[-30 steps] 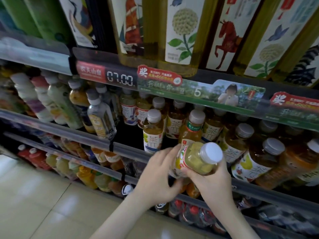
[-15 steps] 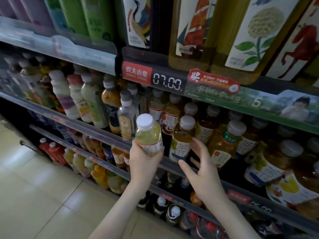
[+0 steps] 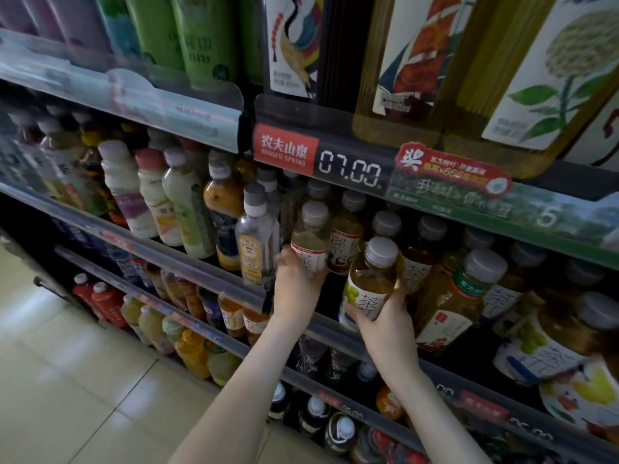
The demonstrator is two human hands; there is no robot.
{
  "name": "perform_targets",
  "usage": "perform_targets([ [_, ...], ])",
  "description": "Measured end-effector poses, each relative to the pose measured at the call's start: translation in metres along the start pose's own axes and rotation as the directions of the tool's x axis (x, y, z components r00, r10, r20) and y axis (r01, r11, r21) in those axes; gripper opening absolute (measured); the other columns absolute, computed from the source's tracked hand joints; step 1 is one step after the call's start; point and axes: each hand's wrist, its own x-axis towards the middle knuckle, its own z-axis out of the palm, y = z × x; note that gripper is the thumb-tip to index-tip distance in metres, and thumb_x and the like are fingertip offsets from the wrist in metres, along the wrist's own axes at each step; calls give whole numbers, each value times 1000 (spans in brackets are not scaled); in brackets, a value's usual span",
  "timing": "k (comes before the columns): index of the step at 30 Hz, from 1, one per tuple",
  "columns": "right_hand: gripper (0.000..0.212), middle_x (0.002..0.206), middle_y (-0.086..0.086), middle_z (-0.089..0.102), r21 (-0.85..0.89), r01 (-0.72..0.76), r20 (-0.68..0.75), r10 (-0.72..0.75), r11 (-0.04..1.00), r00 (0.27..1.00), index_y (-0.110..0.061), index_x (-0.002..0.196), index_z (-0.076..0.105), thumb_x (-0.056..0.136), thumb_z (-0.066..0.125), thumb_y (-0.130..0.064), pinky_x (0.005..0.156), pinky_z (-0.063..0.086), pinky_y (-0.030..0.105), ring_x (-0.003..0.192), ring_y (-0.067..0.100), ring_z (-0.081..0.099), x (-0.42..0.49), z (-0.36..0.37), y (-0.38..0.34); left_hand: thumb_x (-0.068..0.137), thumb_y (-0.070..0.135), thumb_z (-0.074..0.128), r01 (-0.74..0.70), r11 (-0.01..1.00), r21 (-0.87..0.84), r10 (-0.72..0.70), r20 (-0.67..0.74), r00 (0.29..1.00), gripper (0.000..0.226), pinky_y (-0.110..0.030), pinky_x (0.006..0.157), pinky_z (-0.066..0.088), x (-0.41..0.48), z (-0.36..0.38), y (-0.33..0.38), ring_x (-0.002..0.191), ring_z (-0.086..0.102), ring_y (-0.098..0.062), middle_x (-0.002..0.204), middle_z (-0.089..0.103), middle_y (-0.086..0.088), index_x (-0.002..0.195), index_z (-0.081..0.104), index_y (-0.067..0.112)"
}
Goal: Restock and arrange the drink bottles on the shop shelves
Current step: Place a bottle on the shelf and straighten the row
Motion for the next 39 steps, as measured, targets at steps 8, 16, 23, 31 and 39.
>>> perform_targets([
  [8,68,110,12,61,-59,-40,24,41,997,999,-1,125,43,80,73,-41,70,45,24,99,29,63,0,-2,-1,89,30,62,17,987,161,-9,-55,998,76,-34,87,46,-24,-15,13,122,46,-33,135,39,-18,144,19,-1],
  [16,81,150,-5,31,98,27,122,-39,995,992,-21,151,17,87,68,-26,109,26,23,139,13,31,-36,-44,-20,95,22,51,-279,955,103,271,82,959,64,-18,92,34,-77,-49,51,136,34,-24,150,29,-10,149,19,10],
  [23,70,143,17,35,-324,308,-185,-379,895,907,-22,148,28,87,63,-15,102,39,44,126,35,37,-48,-118,-12,95,17,51,-542,833,112,521,171,836,56,-28,93,43,-112,-51,91,130,41,-28,143,39,-13,147,32,20],
  [31,63,149,5,32,-74,140,32,-138,987,990,-27,146,19,95,55,-22,98,41,36,131,26,41,11,-122,-1,96,21,48,-505,862,48,480,244,843,60,-19,75,45,-137,-24,95,107,55,-23,149,27,-4,149,22,32],
  [39,49,126,-5,53,94,200,-43,-196,975,980,-21,128,48,84,72,-21,86,32,10,118,12,49,-63,-132,19,91,25,59,-444,891,98,369,417,831,78,-23,102,33,-157,-21,98,142,19,-21,155,17,-4,151,10,20],
])
